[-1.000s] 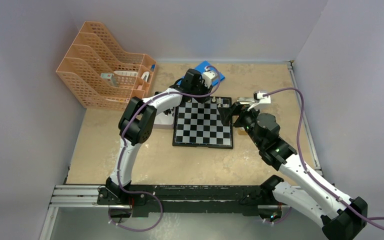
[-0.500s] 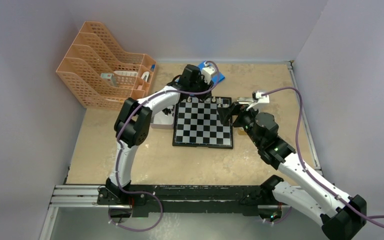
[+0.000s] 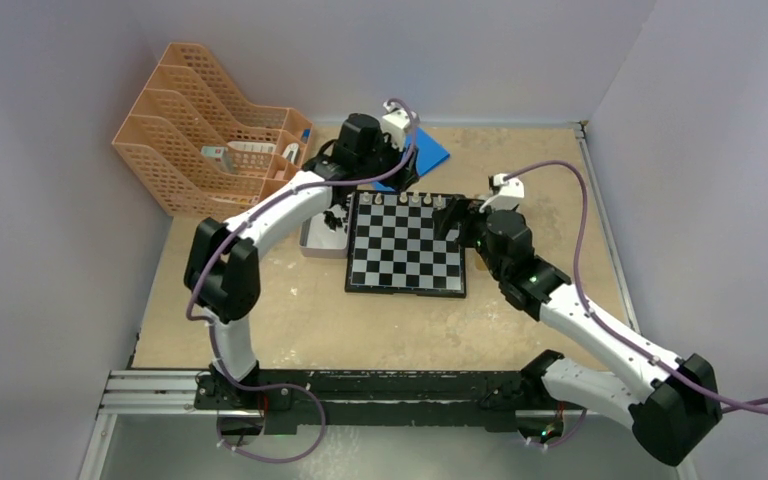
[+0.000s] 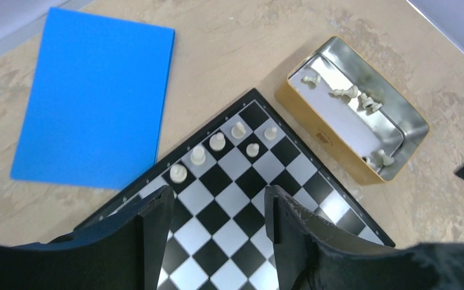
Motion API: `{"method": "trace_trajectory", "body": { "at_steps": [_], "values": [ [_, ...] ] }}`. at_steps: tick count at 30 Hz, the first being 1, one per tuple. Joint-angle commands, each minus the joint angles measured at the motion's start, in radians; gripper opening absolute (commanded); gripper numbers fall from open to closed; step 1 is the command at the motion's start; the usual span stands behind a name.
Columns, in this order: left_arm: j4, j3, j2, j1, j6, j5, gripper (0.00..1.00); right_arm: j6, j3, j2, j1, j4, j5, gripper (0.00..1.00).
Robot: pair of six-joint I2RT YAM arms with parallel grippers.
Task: Set up the chess pieces on the board
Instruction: Place the chess piece on the chessboard, then pick up the chess piece from the storage box.
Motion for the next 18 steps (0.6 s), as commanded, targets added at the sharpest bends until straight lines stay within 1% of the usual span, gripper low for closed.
{"method": "trace_trajectory", "body": {
  "at_steps": [1, 3, 4, 11, 15, 18],
  "values": [
    [-0.103, -0.044, -0.141, 0.012, -0.045, -0.066, 0.58, -0.047, 0.079, 0.045, 0.003, 0.018, 0.145, 0.96],
    [-0.142, -0.098, -0.197, 0.011, -0.055, -0.063, 0.66, -0.059, 0.098, 0.088, 0.0, 0.012, 0.196, 0.94],
    [-0.154, -0.128, -0.23, 0.01, -0.058, -0.055, 0.67, -0.061, 0.109, 0.116, -0.001, 0.007, 0.224, 0.93],
    [-0.229, -0.319, -0.469, 0.011, -0.055, -0.014, 0.71, -0.1, 0.166, 0.271, -0.05, -0.014, 0.336, 0.87],
    [-0.263, -0.431, -0.61, 0.01, -0.084, -0.004, 0.75, -0.165, 0.182, 0.314, -0.124, -0.021, 0.37, 0.77],
    [-0.249, -0.566, -0.726, 0.011, -0.099, 0.037, 0.79, -0.203, 0.203, 0.345, -0.206, -0.03, 0.341, 0.72]
  ]
}}
